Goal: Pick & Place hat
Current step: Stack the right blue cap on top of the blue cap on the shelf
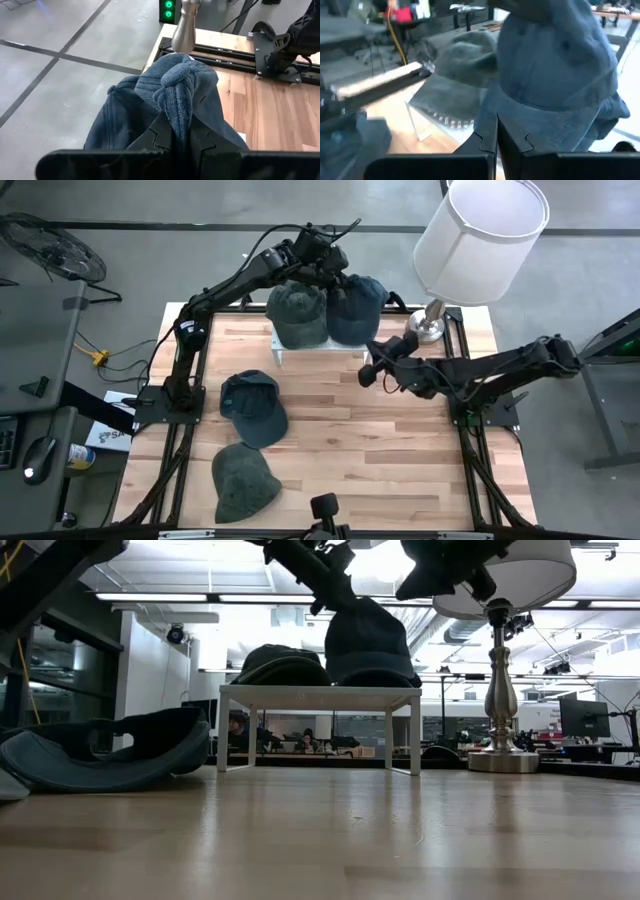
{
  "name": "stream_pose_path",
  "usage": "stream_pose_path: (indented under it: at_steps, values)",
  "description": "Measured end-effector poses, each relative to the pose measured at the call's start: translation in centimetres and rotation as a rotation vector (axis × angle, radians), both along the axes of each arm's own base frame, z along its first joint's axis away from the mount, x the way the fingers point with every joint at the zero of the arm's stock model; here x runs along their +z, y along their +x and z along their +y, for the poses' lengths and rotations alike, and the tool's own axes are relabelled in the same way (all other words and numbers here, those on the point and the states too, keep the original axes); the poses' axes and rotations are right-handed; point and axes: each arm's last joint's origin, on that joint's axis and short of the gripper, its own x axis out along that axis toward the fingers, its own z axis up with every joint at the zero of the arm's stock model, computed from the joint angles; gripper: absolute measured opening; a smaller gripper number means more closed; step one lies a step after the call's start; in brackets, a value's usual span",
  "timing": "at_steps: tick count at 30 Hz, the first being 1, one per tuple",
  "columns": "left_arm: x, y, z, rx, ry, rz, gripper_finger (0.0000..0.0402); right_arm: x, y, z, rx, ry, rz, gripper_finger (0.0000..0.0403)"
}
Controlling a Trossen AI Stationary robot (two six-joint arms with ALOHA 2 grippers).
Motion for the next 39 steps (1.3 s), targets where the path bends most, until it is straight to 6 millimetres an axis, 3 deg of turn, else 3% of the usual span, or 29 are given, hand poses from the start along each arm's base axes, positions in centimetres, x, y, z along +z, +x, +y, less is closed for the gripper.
stream_pose_path:
  at_steps: [7, 14, 21, 31, 39]
  values:
    - [0.0, 0.0, 0.0, 0.01, 0.007, 0.003, 0.0019, -0.6, 0.0, -2.8, -0.098, 0.077, -0.064, 0.0001]
    - [0.0, 0.0, 0.1, 0.04, 0.016, 0.01, 0.0014, -0.7, -0.1, -6.0, -0.081, 0.158, -0.093, 0.0]
    - [0.0, 0.0, 0.1, 0.041, 0.016, 0.011, 0.0017, -2.5, 1.0, -8.6, -0.062, 0.236, -0.071, 0.0]
    - [-0.1, -0.1, 0.1, 0.039, 0.007, 0.023, 0.0018, -4.5, 2.2, -10.2, -0.104, 0.317, -0.101, 0.0]
    - [-0.2, -0.1, 0.0, 0.03, 0.002, 0.029, 0.002, -5.2, 2.4, -10.2, -0.106, 0.352, -0.087, 0.0]
